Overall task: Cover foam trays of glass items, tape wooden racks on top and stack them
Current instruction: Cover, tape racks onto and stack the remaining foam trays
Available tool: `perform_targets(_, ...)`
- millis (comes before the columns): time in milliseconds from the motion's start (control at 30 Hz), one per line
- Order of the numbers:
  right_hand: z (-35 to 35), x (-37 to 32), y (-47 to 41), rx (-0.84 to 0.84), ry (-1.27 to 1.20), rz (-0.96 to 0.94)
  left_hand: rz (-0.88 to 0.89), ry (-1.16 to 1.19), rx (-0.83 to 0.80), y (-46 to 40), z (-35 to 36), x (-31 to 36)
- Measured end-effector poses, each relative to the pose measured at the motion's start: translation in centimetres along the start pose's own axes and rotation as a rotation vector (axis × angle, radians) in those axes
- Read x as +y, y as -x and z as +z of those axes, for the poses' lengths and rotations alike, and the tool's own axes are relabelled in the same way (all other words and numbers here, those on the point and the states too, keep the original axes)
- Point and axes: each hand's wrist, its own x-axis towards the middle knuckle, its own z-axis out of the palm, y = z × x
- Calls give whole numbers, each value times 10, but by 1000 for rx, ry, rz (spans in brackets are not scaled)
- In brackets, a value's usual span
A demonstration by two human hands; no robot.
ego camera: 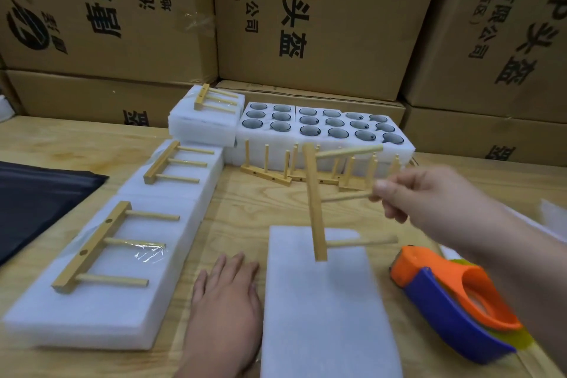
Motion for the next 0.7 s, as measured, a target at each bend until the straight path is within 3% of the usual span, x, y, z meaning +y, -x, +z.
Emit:
perform_targets(133,33,39,25,-137,-183,172,13,13,19,0,1,-1)
perform_targets(333,58,63,39,-244,-188,269,12,4,-14,0,1,-1)
perform_targets(533,61,67,36,-222,-219,312,15,8,-19,2,2,-2)
perform_targets(700,67,70,41,-168,-120,227,22,9,-19,2,2,-2)
